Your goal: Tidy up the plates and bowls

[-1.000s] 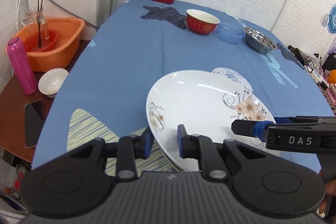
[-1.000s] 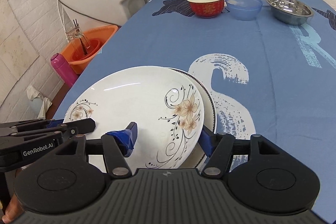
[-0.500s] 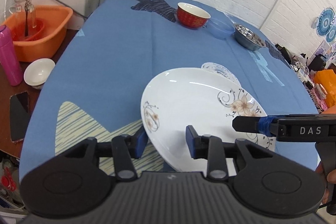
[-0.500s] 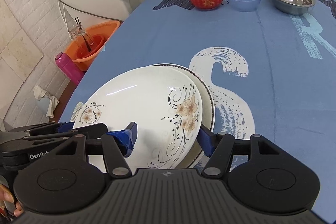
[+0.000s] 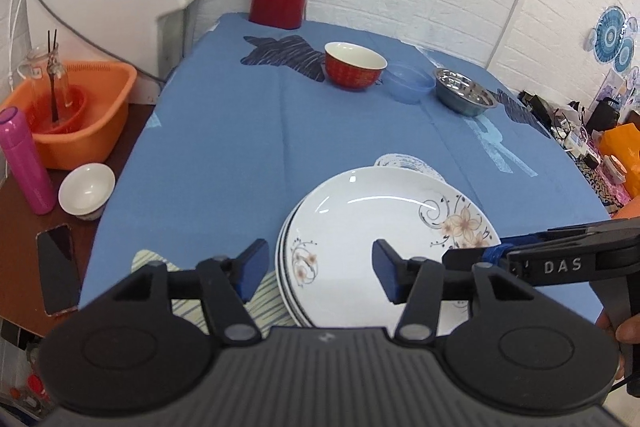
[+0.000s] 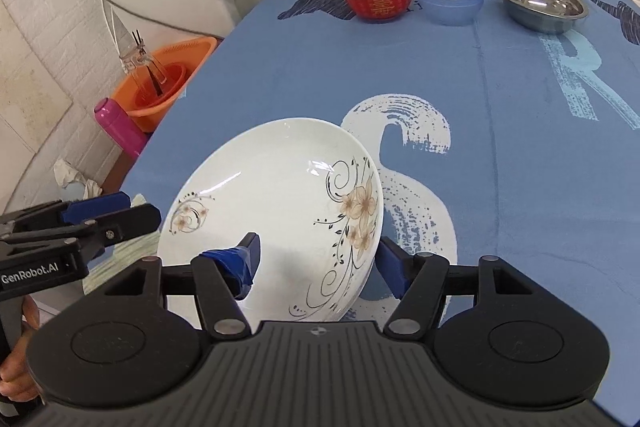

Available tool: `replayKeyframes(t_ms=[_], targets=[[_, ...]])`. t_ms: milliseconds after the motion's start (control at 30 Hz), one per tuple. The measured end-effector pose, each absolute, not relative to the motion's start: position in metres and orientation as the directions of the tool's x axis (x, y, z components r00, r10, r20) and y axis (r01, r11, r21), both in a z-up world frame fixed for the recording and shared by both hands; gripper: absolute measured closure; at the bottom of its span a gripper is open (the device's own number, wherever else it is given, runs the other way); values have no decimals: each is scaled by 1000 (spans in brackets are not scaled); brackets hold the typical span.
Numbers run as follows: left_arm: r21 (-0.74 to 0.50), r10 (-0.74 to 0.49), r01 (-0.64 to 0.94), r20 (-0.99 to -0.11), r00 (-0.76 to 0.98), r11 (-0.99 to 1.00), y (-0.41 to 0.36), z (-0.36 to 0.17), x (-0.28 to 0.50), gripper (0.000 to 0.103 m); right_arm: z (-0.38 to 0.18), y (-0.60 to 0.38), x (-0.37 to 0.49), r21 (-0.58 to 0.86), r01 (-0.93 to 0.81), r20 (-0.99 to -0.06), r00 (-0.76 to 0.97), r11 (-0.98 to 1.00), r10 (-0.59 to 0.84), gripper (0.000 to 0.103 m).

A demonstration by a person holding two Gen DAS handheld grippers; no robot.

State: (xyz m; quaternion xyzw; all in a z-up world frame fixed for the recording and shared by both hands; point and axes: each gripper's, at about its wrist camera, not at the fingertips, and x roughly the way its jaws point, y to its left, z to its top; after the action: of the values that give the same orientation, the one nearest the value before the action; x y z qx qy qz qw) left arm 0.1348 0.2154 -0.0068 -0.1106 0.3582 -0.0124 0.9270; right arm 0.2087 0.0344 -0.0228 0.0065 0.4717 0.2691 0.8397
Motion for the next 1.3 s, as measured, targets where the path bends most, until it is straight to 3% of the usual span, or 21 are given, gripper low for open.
replayKeyframes(t_ms=[200, 467, 633, 867, 1067, 1300], targets=[[-214, -114, -42, -666, 737, 976, 205, -5, 143, 48, -21, 27, 219, 283, -467, -787, 385, 838, 481, 54], [-259, -172, -13, -677, 715, 966, 192, 4, 179, 46, -5, -36, 255, 294, -358, -760, 474, 886, 444, 53], [-253, -199, 16, -719, 666, 967, 166, 7, 235, 46, -13, -96, 302, 286, -222, -778, 514, 932, 362, 53], [-338, -280, 28, -729, 624, 941, 110, 19, 359, 44, -7, -155, 397, 347, -58, -751, 580, 936, 315, 53], [-511, -388, -73, -731, 562, 857, 59, -6, 453, 44, 0, -150, 485, 239, -78, -767, 597, 968, 237, 52], [-537, -310, -279, -757, 576, 796, 28, -45, 513, 44, -13, -131, 559, 142, -193, -772, 592, 971, 231, 52]])
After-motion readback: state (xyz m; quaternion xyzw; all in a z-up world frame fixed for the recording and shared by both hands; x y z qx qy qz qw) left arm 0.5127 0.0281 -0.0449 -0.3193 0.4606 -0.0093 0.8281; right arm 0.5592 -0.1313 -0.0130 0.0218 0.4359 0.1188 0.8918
